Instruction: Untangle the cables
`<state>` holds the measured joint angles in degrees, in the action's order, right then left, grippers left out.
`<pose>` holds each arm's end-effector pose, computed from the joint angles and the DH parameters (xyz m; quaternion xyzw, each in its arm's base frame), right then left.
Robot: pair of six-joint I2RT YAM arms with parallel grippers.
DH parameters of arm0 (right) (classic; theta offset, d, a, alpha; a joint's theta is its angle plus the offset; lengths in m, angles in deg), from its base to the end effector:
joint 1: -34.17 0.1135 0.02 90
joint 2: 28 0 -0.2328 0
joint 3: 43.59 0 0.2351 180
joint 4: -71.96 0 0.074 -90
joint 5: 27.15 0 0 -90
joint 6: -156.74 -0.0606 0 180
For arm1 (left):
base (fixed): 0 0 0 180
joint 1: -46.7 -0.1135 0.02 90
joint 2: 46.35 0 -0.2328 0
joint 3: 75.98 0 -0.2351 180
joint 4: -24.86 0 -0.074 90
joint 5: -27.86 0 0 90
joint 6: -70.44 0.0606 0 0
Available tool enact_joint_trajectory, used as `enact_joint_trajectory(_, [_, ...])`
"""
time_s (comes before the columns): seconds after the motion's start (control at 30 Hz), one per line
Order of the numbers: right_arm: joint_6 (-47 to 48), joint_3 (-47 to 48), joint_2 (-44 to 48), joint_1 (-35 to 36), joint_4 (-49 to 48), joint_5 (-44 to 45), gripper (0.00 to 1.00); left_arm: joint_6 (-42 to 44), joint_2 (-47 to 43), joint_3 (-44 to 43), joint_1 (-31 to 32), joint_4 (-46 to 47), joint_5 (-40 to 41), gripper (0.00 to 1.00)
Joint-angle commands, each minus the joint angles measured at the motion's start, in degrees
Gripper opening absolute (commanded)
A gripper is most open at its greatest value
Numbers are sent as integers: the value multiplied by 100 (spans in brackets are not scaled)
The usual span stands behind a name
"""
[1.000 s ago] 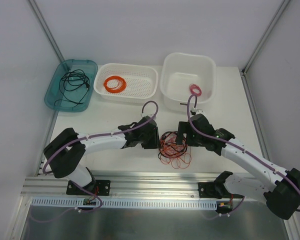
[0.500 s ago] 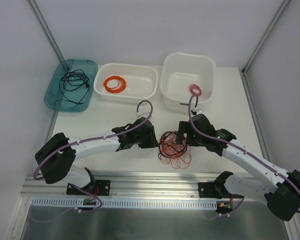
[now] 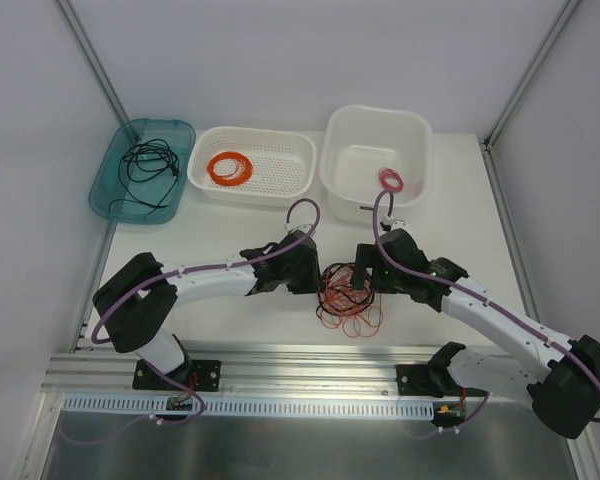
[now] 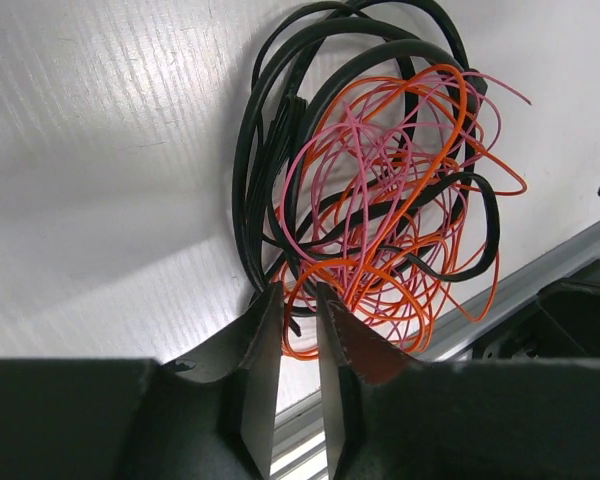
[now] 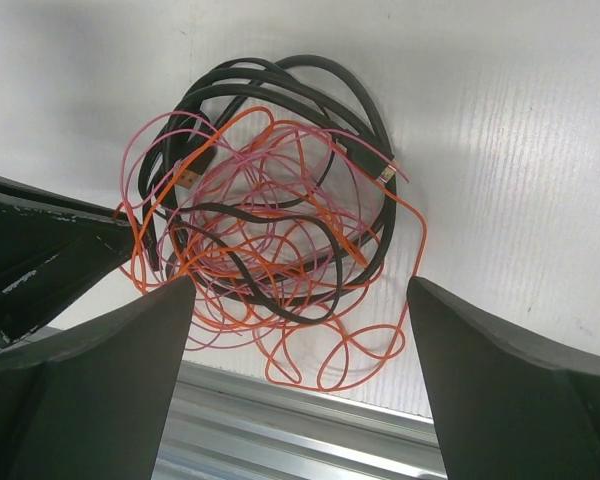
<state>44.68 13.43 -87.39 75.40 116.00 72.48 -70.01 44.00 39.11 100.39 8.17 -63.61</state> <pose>0.1786 0.1430 0.2073 -0.1233 0.9175 0.1278 0.3559 0.1963 -0.2697 0.1550 0.0310 0.9134 -0.3272 0.2401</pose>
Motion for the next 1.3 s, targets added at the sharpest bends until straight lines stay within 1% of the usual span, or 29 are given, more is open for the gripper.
enact_joint_trajectory(0.0, [-131,-75,-124,-19,-271,-75,92,18,1,-120,62,147,-116,17])
enact_joint_trajectory(0.03, [-140,-93,-194,-10,-297,-93,92,10,-17,-103,62,147,-107,13])
enact_joint_trajectory(0.07, [-149,-110,-239,-10,-332,-101,92,10,-69,-59,62,139,-107,3])
enact_joint_trajectory(0.1, [-166,-119,-291,-19,-376,-136,92,10,-113,-24,71,147,-99,0])
enact_joint_trajectory(0.23, [-307,-111,-669,-71,-359,-146,91,132,-412,126,63,112,15,0])
enact_joint_trajectory(0.33, [-395,-119,-1038,-203,-368,-268,88,343,-885,188,62,-71,269,0])
enact_joint_trajectory(0.43, [-456,-128,-1407,-317,-359,-418,80,633,-1185,109,62,-344,533,0])
enact_joint_trajectory(0.47, [-491,-146,-1486,-344,-342,-435,75,816,-1377,22,62,-554,595,0])
enact_joint_trajectory(0.5, [-509,-163,-1600,-379,-359,-488,72,914,-1466,-31,62,-652,657,0])
enact_joint_trajectory(0.63, [-571,-233,-1768,-555,-359,-576,59,1389,-2028,-348,19,-1196,1060,0])
enact_joint_trajectory(0.67, [-588,-286,-1777,-590,-359,-585,54,1555,-2117,-479,1,-1293,1140,0])
enact_joint_trajectory(0.73, [-580,-339,-1760,-713,-324,-629,49,1723,-2432,-620,-139,-1627,1272,0])
enact_joint_trajectory(0.77, [-580,-374,-1751,-757,-307,-638,45,1871,-2556,-769,-209,-1724,1333,0])
enact_joint_trajectory(0.8, [-571,-400,-1733,-870,-272,-629,44,1942,-2661,-849,-410,-1977,1360,0])
enact_joint_trajectory(0.9, [-518,-488,-1663,-1003,-227,-690,40,2303,-3101,-1296,-719,-2330,1492,0])
enact_joint_trajectory(0.93, [-492,-497,-1646,-1099,-210,-699,39,2390,-3189,-1446,-937,-2584,1518,0])
enact_joint_trajectory(0.97, [-483,-515,-1619,-1135,-201,-717,36,2583,-3346,-1769,-1035,-2682,1545,0])
enact_joint_trajectory(1.03, [-457,-550,-1593,-1249,-175,-734,34,2795,-3514,-2122,-1272,-2962,1624,0])
enact_joint_trajectory(1.07, [-448,-559,-1567,-1284,-166,-743,33,3004,-3550,-2489,-1317,-3042,1694,0])
enact_joint_trajectory(1.13, [-404,-576,-1549,-1355,-122,-761,32,3199,-3603,-2860,-1405,-3235,1905,0])
enact_joint_trajectory(1.17, [-404,-576,-1514,-1381,-113,-761,31,3409,-3612,-3228,-1423,-3297,1966,0])
enact_joint_trajectory(1.2, [-378,-576,-1496,-1433,-87,-761,31,3524,-3603,-3414,-1449,-3350,2036,0])
enact_joint_trajectory(1.23, [-360,-585,-1479,-1443,-69,-752,31,3743,-3559,-3607,-1475,-3394,2272,0])
enact_joint_trajectory(1.27, [-351,-585,-1435,-1469,-52,-743,31,3867,-3533,-3983,-1493,-3499,2388,0])
